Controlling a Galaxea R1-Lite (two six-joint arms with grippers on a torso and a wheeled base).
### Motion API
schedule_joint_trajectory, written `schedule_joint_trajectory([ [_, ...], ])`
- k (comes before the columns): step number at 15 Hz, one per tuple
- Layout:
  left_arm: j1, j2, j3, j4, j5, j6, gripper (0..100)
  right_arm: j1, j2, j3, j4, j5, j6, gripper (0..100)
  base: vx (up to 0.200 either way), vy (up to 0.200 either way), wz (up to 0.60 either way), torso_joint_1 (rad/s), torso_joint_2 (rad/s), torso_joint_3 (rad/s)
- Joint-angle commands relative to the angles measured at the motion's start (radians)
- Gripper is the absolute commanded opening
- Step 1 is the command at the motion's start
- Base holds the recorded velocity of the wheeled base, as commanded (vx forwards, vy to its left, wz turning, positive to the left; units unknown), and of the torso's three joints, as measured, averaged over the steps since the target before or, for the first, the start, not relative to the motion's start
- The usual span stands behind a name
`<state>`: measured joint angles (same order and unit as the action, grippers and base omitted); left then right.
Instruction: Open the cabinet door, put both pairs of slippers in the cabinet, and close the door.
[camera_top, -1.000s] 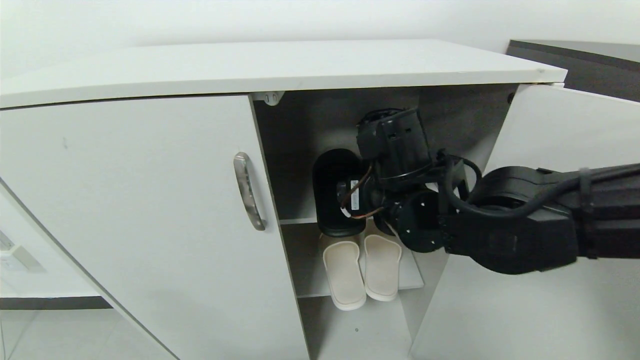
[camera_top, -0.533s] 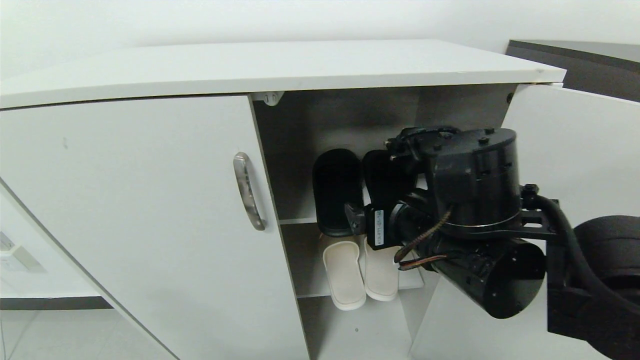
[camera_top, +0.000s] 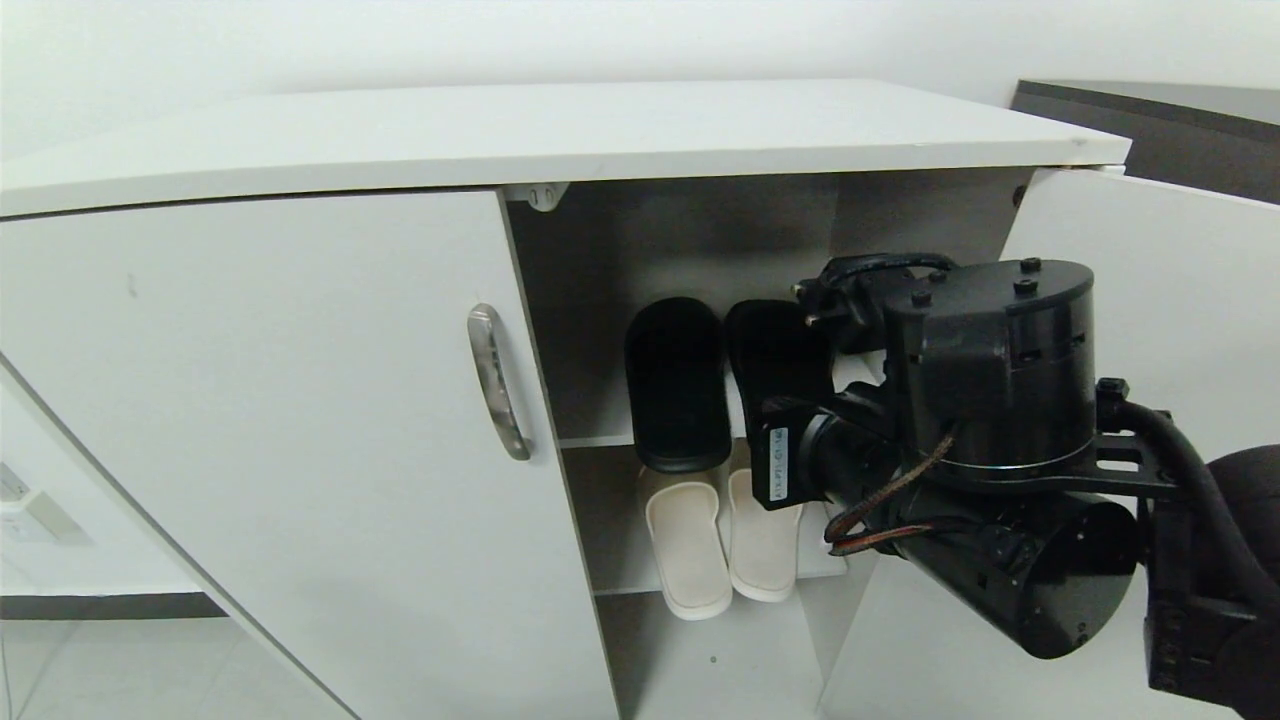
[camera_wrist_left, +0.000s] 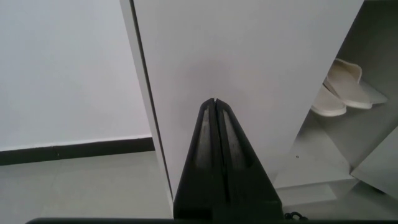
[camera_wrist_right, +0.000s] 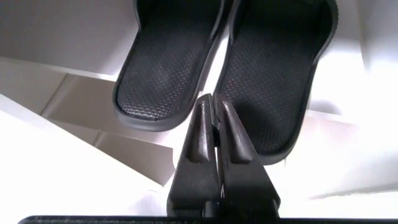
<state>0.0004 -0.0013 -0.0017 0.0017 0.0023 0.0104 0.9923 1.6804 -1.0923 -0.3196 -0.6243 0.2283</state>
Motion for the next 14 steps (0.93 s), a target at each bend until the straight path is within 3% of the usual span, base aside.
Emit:
schedule_joint_trajectory([
  [1,0.001,0.001,0.0,0.0,0.001,0.0,0,0.003,0.004,0.002,0.001,0.0,-0.001,0,0.0,0.0,0.0,0.0,0.0,0.0],
  [5,0.001,0.001,0.0,0.0,-0.001,0.0,0,0.005,0.021,0.006,-0.032,-0.002,-0.015,0,0.0,0.0,0.0,0.0,0.0,0.0],
  [14,0.0,0.001,0.0,0.0,-0.001,-0.001,0,0.011,0.055,0.019,-0.058,-0.003,-0.023,0,-0.2,0.0,0.0,0.003,0.0,0.002],
])
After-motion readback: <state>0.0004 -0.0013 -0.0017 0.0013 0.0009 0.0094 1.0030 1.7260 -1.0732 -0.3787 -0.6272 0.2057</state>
